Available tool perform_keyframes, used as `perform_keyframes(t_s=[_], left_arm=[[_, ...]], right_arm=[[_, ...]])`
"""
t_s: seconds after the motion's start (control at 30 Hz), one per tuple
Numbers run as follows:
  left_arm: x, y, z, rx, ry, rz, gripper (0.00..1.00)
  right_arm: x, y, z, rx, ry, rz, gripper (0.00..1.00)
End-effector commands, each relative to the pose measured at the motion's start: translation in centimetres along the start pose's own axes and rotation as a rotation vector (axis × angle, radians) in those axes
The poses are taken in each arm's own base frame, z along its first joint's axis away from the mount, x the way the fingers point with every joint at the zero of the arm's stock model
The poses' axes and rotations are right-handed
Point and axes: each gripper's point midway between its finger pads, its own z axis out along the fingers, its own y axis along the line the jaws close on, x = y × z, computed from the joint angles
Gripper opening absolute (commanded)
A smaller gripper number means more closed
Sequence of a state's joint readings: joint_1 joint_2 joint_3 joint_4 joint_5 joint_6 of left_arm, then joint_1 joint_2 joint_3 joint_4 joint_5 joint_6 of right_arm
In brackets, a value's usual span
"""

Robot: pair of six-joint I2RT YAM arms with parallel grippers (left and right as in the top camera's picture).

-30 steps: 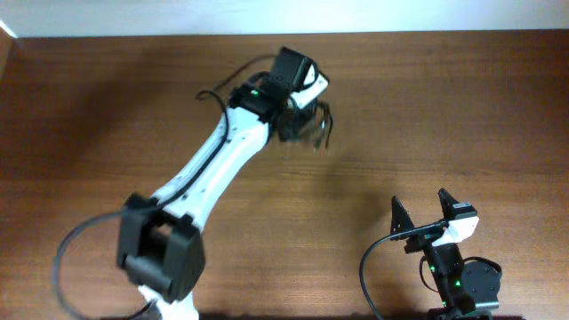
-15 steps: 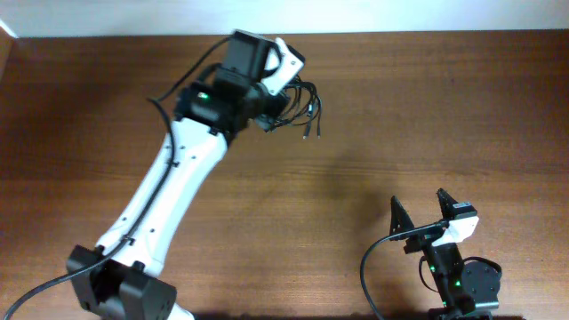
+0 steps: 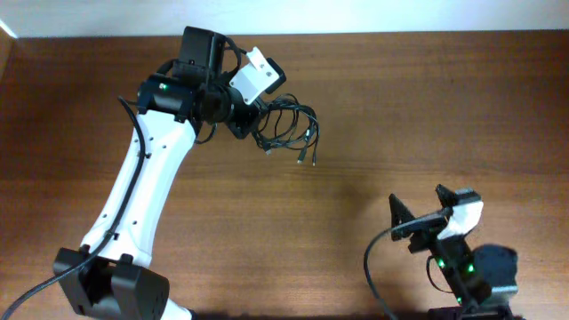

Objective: Untangle cables
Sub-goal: 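Lift the cable bundle with the left gripper up and left, then move the right gripper toward the hanging cables and grasp a strand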

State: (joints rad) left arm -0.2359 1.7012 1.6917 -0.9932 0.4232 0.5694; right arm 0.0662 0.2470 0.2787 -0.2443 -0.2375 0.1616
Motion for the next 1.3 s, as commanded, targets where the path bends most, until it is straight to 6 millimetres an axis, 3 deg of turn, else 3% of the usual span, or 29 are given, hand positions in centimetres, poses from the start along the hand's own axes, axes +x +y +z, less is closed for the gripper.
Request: perform_keyframes(t_s=[0.0, 0.23, 0.33, 0.5, 0.77, 0.83, 0.9, 1.0, 1.27], left_arm=[[-1.1, -2.0, -1.5, 0.080, -0.062, 0.107, 0.00], [-0.6, -3.3, -1.6, 0.142, -0.053, 0.112, 0.00], [-0.6, -3.5, -1.6, 0.153, -0.058, 0.110, 0.01], [-0.8, -4.0, -1.7, 0.178, -0.069, 0.107, 0.04], [-0.7, -4.0, -1.7, 0.179, -0.067, 0.117, 0.04], [-0.4, -4.2, -1.7, 0.188, -0.061, 0.152, 0.01], [0.0, -5.0, -1.9, 0.225, -0.055, 0.202, 0.00], [0.0, -6.1, -2.2, 0.278, -0.080, 0.241, 0.00], [-2.3, -9.9, -2.1, 0.397, -0.182, 0.341, 0.00]], right_arm=[[-1.0, 0.8, 1.1, -0.034, 0.123, -0.023, 0.99], [-0.5, 2.8, 5.4, -0.179, 0.588, 0.065, 0.99], [0.2, 4.1, 6.8, -0.283, 0.671, 0.112, 0.99], [-1.4, 6.3, 7.7, -0.430, 0.602, 0.159, 0.99], [-2.5, 6.6, 8.2, -0.445, 0.560, 0.178, 0.99], [-3.2, 6.6, 8.7, -0.452, 0.523, 0.157, 0.95], [-4.1, 6.7, 9.1, -0.459, 0.481, 0.133, 0.88], [-4.9, 6.7, 9.5, -0.466, 0.438, 0.110, 0.87], [-5.2, 6.7, 9.6, -0.470, 0.422, 0.094, 0.83]])
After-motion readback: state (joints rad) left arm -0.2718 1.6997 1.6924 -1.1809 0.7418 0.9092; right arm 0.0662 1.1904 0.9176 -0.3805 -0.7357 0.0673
